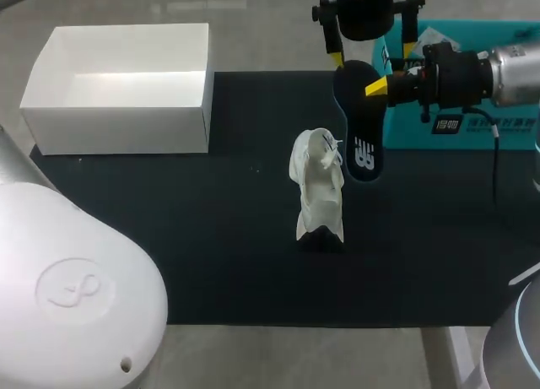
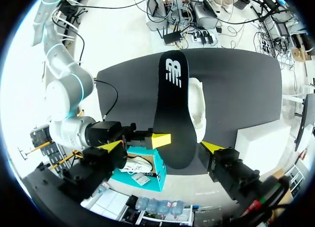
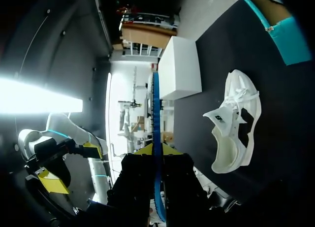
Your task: Take the shoe out of the shoebox, open the shoe tongue, remove and reinsert the insole, then place the shoe into the shoebox
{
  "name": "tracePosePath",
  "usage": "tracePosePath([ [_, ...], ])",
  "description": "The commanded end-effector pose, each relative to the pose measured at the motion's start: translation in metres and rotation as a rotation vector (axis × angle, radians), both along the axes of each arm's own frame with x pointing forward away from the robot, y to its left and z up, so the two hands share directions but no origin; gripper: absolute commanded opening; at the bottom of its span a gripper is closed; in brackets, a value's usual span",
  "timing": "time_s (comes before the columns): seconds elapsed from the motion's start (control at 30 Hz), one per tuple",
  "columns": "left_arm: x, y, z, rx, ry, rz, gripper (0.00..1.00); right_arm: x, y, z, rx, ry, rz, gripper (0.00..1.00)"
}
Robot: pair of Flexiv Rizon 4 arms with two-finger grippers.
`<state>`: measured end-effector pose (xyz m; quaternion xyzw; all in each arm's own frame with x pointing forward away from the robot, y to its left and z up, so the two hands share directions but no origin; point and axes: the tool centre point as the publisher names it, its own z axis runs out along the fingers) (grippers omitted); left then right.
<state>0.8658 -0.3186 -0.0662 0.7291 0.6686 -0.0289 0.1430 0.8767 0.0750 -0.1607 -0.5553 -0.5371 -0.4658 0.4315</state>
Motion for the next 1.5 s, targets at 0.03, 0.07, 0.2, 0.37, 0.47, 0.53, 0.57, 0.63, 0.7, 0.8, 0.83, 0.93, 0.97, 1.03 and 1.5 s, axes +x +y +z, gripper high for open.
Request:
tracePosePath([
  [0.03, 0.001, -0.002, 0.002, 0.013, 0.0, 0.003, 1.0, -0.001, -0.001, 0.0, -0.001, 0.002, 0.002, 0.0],
  [0.07, 0.0, -0.002, 0.002, 0.012, 0.0, 0.004, 1.0, -0.001, -0.001, 0.0, 0.0, 0.003, 0.003, 0.0],
  [0.2, -0.001, 0.0, 0.003, 0.006, 0.006, 0.009, 1.0, -0.002, -0.002, -0.001, 0.003, 0.007, 0.008, 0.0],
  [0.37, -0.01, 0.003, 0.002, -0.003, 0.051, -0.011, 1.0, -0.005, -0.003, -0.003, 0.017, 0.019, 0.011, 0.0],
  [0.47, -0.016, 0.006, -0.004, 0.002, 0.076, -0.018, 1.0, -0.006, -0.004, -0.004, 0.014, 0.019, 0.013, 0.0],
  [0.53, -0.018, 0.008, -0.009, 0.022, 0.074, -0.012, 1.0, -0.006, -0.005, -0.004, 0.012, 0.018, 0.014, 0.0],
  [0.57, -0.019, 0.01, -0.012, 0.022, 0.077, -0.008, 1.0, -0.006, -0.005, -0.005, 0.012, 0.017, 0.014, 0.0],
  [0.63, -0.02, 0.012, -0.017, 0.036, 0.081, -0.003, 1.0, -0.007, -0.005, -0.005, 0.011, 0.016, 0.016, 0.0],
  [0.7, -0.022, 0.014, -0.02, 0.044, 0.082, 0.007, 1.0, -0.009, -0.005, -0.005, 0.011, 0.014, 0.016, 0.0],
  [0.8, -0.023, 0.015, -0.022, 0.046, 0.083, 0.013, 1.0, -0.01, -0.006, -0.004, 0.011, 0.012, 0.016, 0.0],
  [0.83, -0.024, 0.015, -0.022, 0.047, 0.081, 0.014, 1.0, -0.011, -0.006, -0.004, 0.011, 0.011, 0.016, 0.0],
  [0.93, -0.026, 0.014, -0.021, 0.047, 0.073, 0.015, 1.0, -0.012, -0.006, -0.003, 0.01, 0.01, 0.019, 0.0],
  [0.97, -0.026, 0.014, -0.02, 0.046, 0.071, 0.015, 1.0, -0.012, -0.006, -0.003, 0.01, 0.01, 0.021, 0.0],
  [1.03, -0.027, 0.014, -0.019, 0.041, 0.068, 0.016, 1.0, -0.012, -0.007, -0.003, 0.009, 0.008, 0.025, 0.0],
  [1.5, -0.033, 0.03, -0.013, -0.269, 0.088, 0.009, 1.0, -0.02, -0.026, 0.011, 0.043, -0.003, 0.026, 0.0],
])
